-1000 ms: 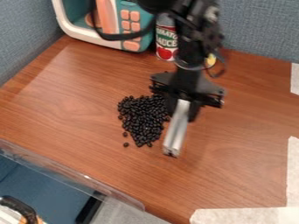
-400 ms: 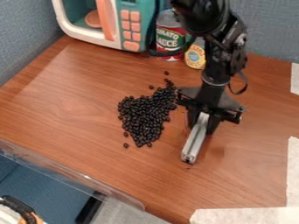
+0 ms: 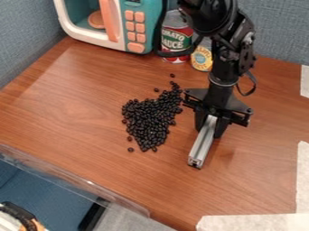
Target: Sweep into pile
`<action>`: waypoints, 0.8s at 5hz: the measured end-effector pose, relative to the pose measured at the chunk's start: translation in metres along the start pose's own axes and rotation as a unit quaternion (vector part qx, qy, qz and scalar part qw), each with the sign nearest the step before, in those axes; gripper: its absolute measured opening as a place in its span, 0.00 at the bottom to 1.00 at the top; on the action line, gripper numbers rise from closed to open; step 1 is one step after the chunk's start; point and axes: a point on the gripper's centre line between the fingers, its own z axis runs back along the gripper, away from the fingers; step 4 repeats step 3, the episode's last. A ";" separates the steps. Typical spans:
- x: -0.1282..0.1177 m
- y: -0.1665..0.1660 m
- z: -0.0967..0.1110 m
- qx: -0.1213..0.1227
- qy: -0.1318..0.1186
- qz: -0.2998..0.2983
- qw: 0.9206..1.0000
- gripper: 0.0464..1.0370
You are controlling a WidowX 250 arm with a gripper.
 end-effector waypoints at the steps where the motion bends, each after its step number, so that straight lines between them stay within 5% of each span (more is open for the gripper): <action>1: 0.001 0.000 -0.002 -0.008 -0.002 -0.009 1.000 0.72; 2: 0.001 0.000 0.018 -0.009 -0.014 -0.021 1.000 0.96; 3: 0.004 0.001 0.050 -0.014 -0.035 -0.031 0.999 0.97; 4: 0.004 0.001 0.050 -0.014 -0.035 -0.031 0.999 0.97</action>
